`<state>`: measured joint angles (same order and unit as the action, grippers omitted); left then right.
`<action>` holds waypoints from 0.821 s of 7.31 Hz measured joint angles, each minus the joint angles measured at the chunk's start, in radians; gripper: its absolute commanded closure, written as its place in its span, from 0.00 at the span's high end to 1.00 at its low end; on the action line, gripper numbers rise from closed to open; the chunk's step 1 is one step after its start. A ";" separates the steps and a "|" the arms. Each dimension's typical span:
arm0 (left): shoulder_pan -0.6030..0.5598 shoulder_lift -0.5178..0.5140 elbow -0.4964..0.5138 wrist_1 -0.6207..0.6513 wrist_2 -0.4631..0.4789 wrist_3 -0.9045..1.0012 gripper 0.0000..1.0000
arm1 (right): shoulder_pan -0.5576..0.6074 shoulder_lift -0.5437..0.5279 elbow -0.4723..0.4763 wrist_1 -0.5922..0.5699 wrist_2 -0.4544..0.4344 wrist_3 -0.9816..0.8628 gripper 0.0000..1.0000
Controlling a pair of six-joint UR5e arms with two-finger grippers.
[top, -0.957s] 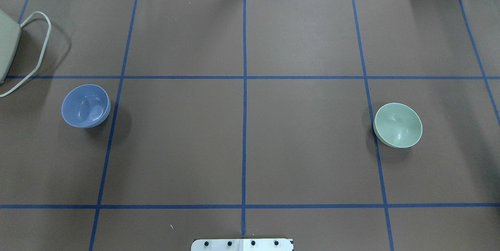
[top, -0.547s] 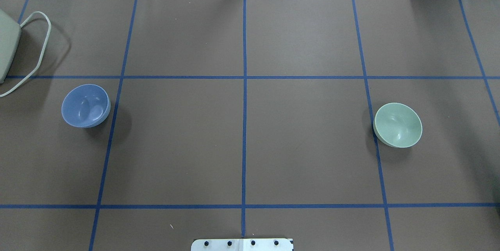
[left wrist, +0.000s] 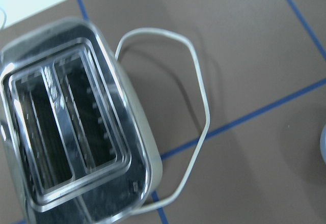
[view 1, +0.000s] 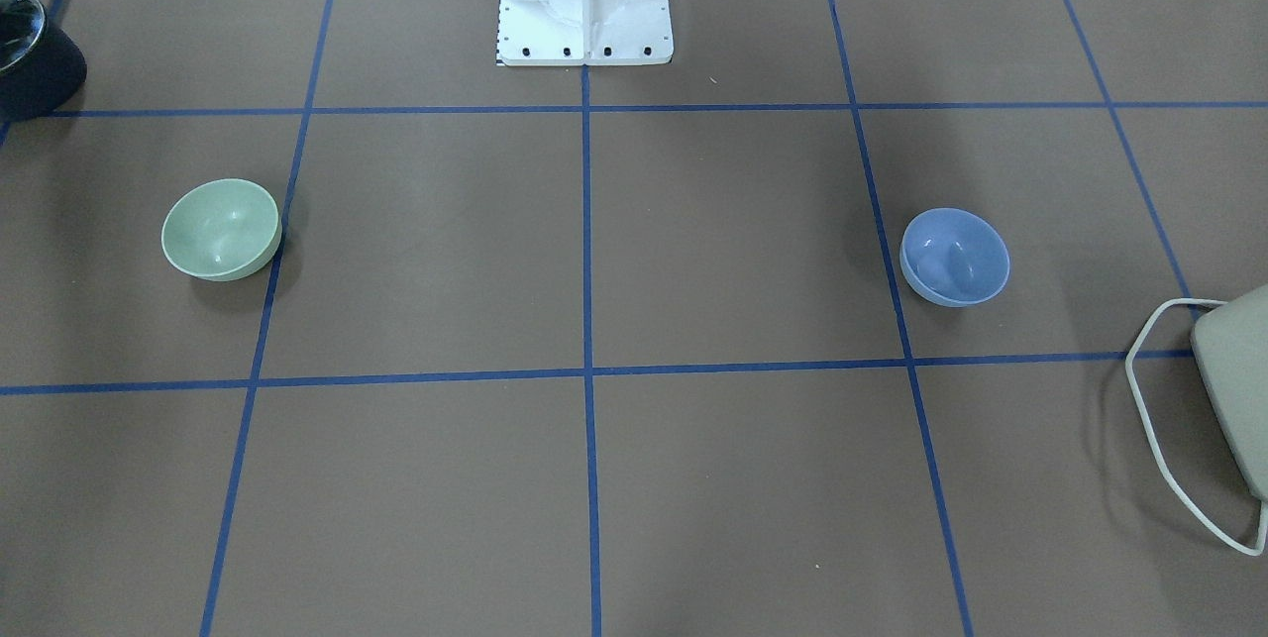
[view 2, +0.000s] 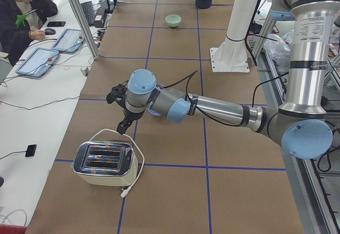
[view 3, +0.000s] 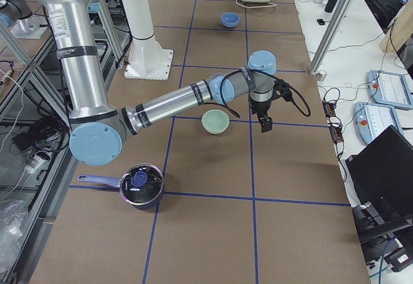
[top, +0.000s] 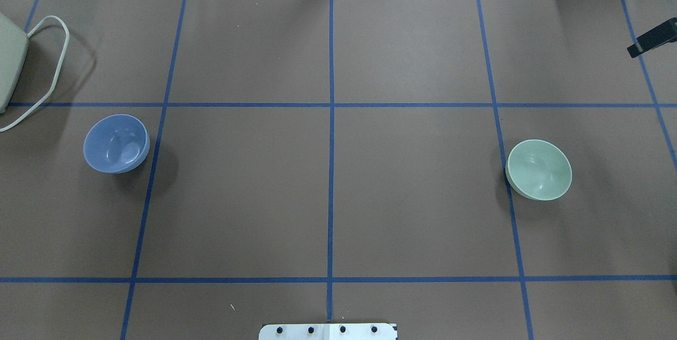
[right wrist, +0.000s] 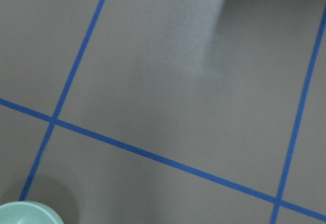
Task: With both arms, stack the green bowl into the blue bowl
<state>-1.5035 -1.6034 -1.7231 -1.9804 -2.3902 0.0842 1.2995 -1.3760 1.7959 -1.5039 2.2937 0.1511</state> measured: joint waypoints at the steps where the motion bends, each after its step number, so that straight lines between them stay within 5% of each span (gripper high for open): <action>1: 0.067 -0.008 0.005 -0.043 0.001 -0.089 0.99 | -0.059 0.006 0.001 0.055 -0.023 0.091 1.00; 3: 0.246 -0.031 0.012 -0.078 0.035 -0.360 0.99 | -0.129 0.005 0.003 0.127 -0.076 0.209 1.00; 6: 0.473 -0.034 0.069 -0.204 0.239 -0.706 0.96 | -0.145 -0.001 0.005 0.144 -0.090 0.234 1.00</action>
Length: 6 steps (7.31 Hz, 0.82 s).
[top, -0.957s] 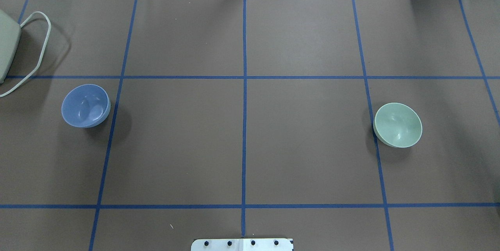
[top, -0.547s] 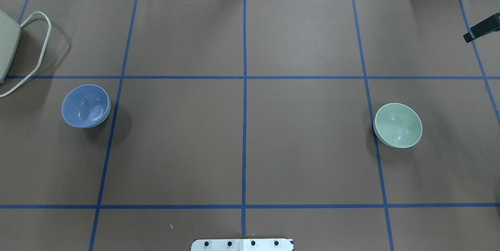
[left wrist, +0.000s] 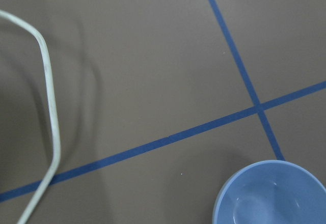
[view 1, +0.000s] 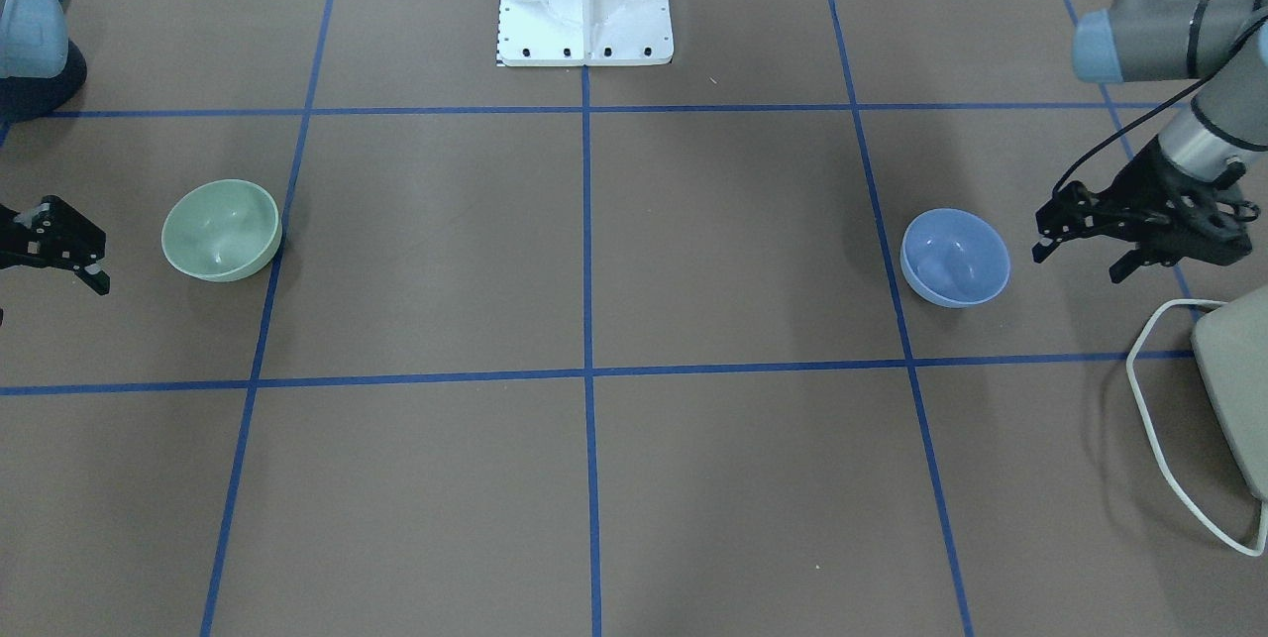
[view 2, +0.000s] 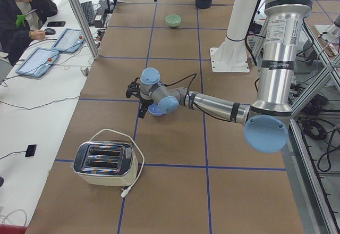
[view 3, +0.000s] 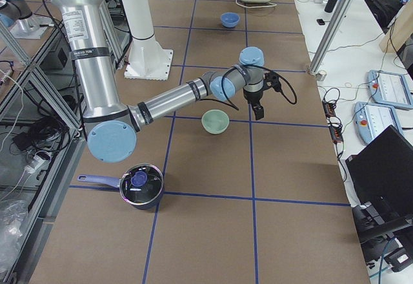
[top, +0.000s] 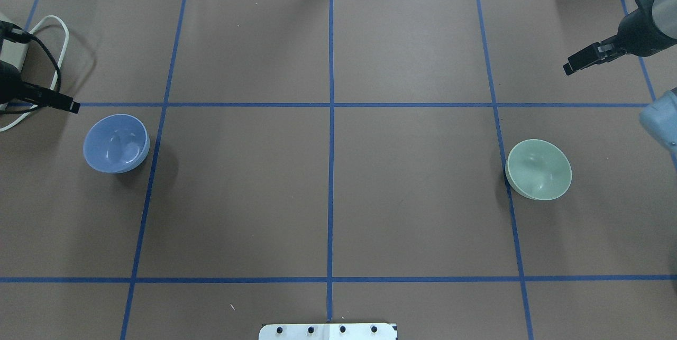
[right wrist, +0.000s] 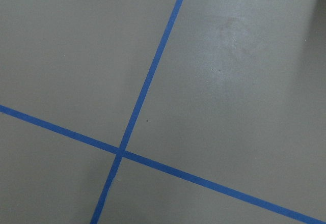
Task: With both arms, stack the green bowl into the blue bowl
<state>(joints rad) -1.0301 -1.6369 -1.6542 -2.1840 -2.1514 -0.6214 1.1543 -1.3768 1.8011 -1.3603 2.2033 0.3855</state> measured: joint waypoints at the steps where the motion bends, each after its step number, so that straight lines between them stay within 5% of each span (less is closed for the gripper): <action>1: 0.040 -0.002 0.036 -0.060 0.028 -0.051 0.64 | 0.000 0.000 0.001 0.001 0.000 0.001 1.00; 2: 0.063 0.001 0.062 -0.109 0.042 -0.073 0.19 | -0.001 -0.001 0.001 0.001 0.000 0.001 1.00; 3: 0.079 0.005 0.075 -0.139 0.048 -0.080 0.00 | -0.001 0.000 0.001 0.001 0.000 0.001 1.00; 6: 0.103 0.013 0.078 -0.178 0.051 -0.076 0.00 | -0.001 0.002 0.001 0.001 -0.002 0.001 1.00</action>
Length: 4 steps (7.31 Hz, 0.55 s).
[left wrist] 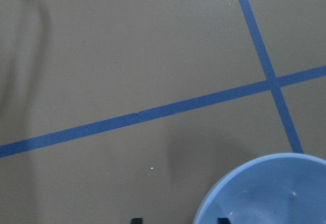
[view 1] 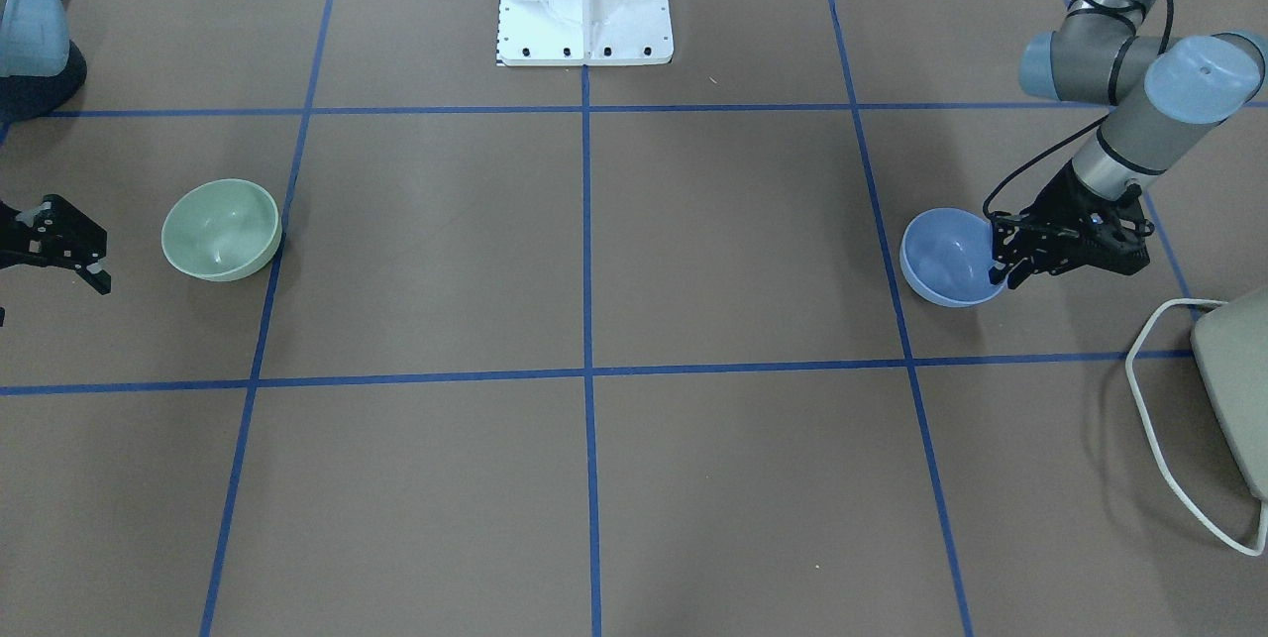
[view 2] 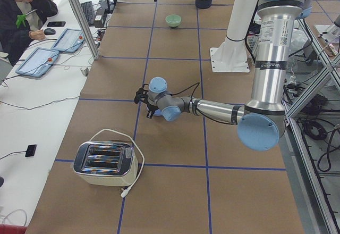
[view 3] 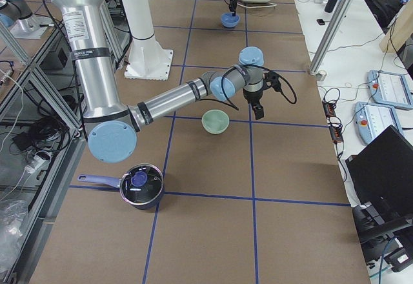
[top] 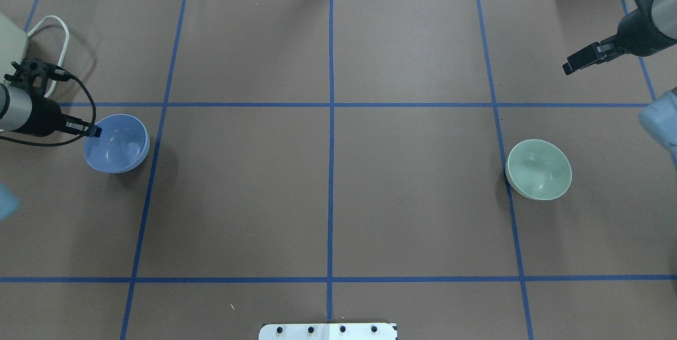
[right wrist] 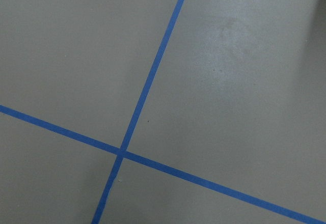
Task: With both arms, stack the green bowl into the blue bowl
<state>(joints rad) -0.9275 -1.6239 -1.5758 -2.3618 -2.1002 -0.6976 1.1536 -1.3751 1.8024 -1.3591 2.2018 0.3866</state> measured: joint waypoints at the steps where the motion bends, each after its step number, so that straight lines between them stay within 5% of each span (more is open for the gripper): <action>1: 0.002 0.002 -0.013 -0.006 -0.002 -0.001 0.00 | 0.000 0.001 0.000 0.000 0.001 0.000 1.00; 4: 0.004 -0.041 -0.156 0.119 -0.036 -0.054 0.00 | 0.000 0.002 0.000 0.000 0.000 0.000 1.00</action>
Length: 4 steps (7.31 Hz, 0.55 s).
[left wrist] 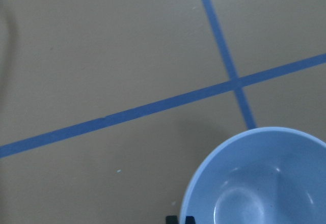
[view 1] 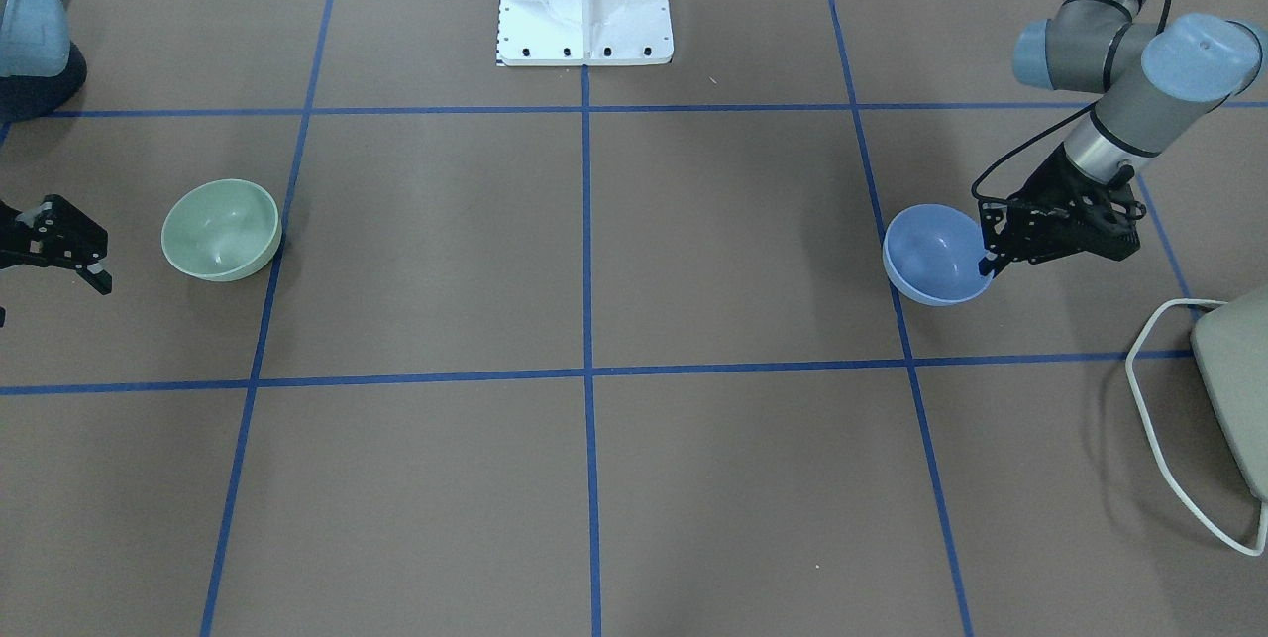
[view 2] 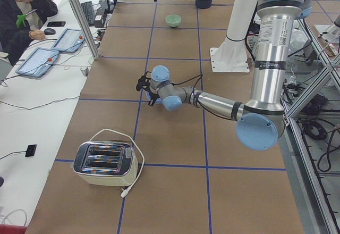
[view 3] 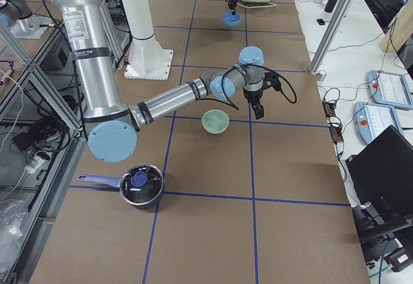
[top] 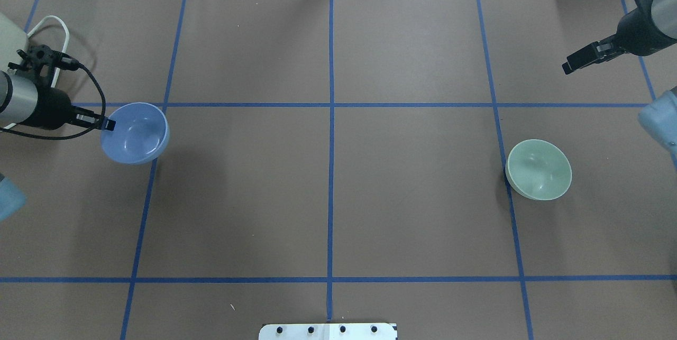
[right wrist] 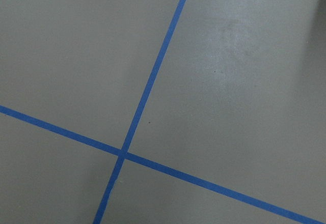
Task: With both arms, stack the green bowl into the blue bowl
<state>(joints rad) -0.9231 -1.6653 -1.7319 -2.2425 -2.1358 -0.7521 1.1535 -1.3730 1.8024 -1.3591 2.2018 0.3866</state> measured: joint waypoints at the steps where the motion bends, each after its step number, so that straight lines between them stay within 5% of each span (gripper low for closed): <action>1: 0.015 -0.066 -0.044 0.093 -0.003 -0.064 0.00 | 0.000 0.000 0.000 0.000 0.001 0.000 1.00; 4: 0.216 -0.344 -0.029 0.287 0.125 -0.285 0.00 | 0.000 0.001 -0.005 0.000 0.000 0.000 1.00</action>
<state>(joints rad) -0.7075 -2.0094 -1.7614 -1.9552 -2.0108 -1.0373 1.1536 -1.3715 1.7973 -1.3591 2.2018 0.3866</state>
